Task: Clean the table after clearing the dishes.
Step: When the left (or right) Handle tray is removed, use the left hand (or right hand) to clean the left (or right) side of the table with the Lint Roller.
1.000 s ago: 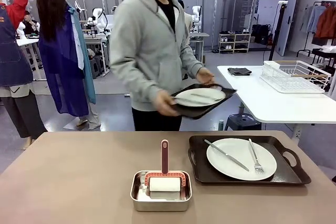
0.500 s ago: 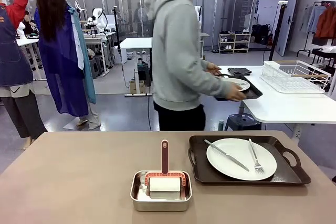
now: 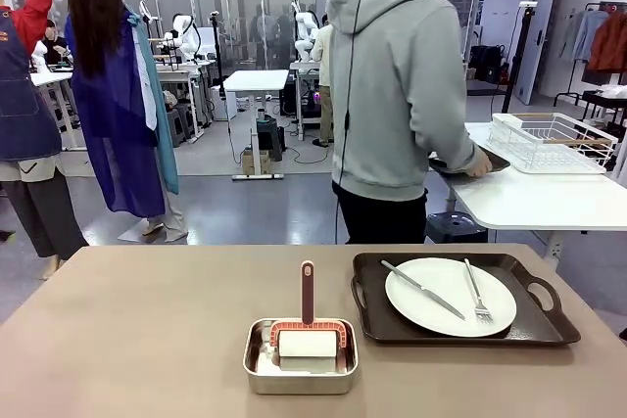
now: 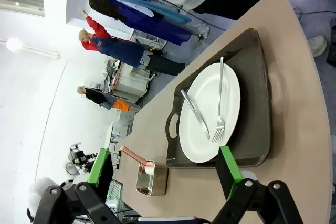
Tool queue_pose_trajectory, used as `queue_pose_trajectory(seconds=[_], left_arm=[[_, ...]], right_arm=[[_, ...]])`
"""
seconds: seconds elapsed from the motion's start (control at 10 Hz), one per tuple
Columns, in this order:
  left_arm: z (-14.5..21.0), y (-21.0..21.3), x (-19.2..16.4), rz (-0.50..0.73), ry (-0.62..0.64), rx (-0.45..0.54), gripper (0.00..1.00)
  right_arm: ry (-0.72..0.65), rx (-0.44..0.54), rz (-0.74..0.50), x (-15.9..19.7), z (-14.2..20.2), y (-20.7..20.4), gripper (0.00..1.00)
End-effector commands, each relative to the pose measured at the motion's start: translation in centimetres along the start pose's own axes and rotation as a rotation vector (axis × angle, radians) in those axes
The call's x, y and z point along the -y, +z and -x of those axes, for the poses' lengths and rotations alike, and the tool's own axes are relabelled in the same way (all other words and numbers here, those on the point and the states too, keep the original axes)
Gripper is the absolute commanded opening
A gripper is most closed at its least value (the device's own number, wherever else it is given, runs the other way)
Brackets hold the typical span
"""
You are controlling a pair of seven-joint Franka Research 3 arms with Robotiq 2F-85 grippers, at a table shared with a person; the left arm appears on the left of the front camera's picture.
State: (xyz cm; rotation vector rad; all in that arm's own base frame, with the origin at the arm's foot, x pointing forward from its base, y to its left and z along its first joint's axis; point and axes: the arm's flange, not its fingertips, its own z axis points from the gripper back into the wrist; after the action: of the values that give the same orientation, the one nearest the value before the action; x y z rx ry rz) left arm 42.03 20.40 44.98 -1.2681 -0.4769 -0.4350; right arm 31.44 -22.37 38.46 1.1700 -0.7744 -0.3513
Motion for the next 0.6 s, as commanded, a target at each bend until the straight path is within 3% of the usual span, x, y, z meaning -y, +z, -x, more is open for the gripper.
queue_pose_trajectory(seconds=[0.0, 0.2, 0.4, 0.5], left_arm=[[-5.4, -8.2, 6.1, -0.177, -0.121, -0.185, 1.00], [-10.8, -18.6, 12.4, -0.296, -0.283, -0.409, 1.00], [-13.6, -28.6, 16.0, -0.532, -0.498, -0.560, 1.00], [-14.2, -33.1, 17.4, -0.558, -0.605, -0.651, 1.00]], right_arm=[[0.007, 0.008, -0.005, -0.4, 0.3, 0.1, 1.00], [0.007, 0.008, -0.005, -0.4, 0.3, 0.1, 1.00], [0.007, 0.008, -0.005, -0.4, 0.3, 0.1, 1.00], [0.007, 0.008, -0.005, -0.4, 0.3, 0.1, 1.00]])
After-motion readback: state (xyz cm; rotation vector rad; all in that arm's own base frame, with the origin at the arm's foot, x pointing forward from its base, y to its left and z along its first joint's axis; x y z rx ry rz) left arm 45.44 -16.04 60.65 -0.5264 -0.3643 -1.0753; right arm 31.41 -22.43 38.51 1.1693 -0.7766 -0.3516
